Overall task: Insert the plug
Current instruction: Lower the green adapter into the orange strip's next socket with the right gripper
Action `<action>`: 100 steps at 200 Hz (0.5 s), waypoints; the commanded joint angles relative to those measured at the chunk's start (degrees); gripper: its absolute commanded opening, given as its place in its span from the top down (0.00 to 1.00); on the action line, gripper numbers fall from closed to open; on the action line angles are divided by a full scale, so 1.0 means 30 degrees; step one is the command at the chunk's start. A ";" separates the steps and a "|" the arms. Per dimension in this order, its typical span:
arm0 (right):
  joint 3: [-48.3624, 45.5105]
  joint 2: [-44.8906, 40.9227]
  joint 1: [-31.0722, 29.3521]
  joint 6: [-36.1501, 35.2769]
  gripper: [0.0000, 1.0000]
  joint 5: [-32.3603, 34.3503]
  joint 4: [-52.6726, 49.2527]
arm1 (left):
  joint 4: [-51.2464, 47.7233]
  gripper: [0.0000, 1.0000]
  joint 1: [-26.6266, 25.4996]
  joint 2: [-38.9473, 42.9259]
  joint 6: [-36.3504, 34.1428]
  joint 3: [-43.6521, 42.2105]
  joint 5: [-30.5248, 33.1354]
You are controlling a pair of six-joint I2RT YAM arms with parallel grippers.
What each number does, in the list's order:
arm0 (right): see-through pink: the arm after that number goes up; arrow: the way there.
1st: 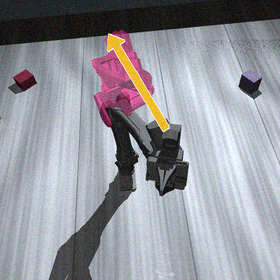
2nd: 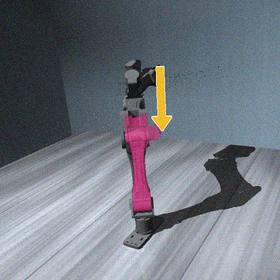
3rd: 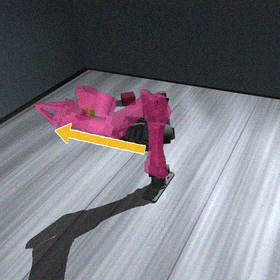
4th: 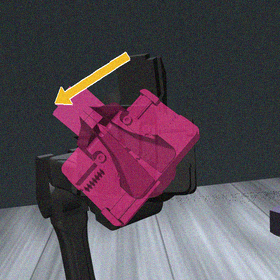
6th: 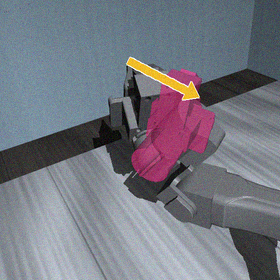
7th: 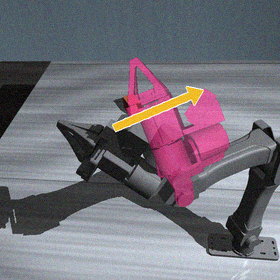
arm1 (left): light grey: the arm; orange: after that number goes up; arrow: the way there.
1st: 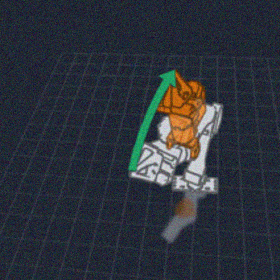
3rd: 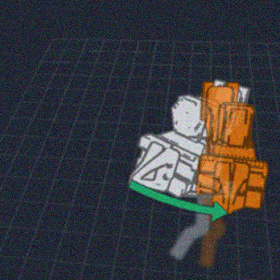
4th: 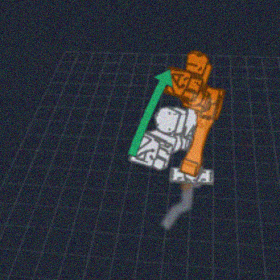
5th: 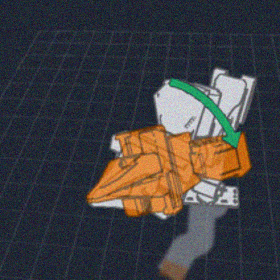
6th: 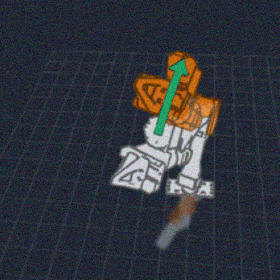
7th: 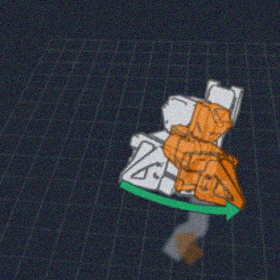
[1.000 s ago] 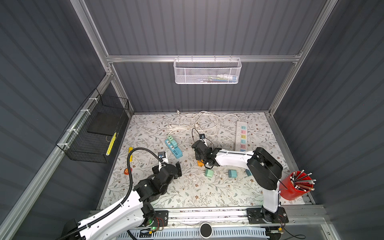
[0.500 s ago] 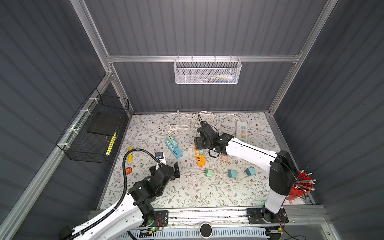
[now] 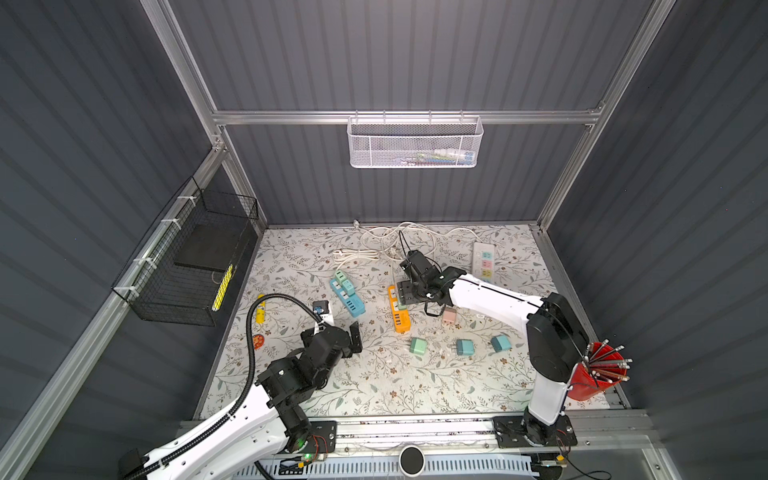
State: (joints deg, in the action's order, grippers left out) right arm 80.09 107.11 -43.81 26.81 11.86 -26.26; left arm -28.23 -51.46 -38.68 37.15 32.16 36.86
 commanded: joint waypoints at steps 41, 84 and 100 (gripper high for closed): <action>-0.2734 0.0596 0.0263 0.0886 0.26 -0.0476 0.1778 | -0.1162 0.00 -0.0036 0.0671 0.0537 0.0456 0.0185; -0.3491 0.0411 0.0276 0.1007 0.26 -0.0441 0.2274 | -0.0969 0.01 -0.0041 0.0620 0.0616 0.0498 0.0142; -0.3526 0.0584 0.0259 0.0978 0.26 -0.0859 0.2700 | -0.0960 0.01 -0.0036 0.0393 0.0540 0.0735 0.0272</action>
State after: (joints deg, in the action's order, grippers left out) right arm 72.29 105.86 -43.38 29.82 9.76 -14.83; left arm -30.44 -51.46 -37.04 38.20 32.21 36.88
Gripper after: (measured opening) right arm 0.738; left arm 0.995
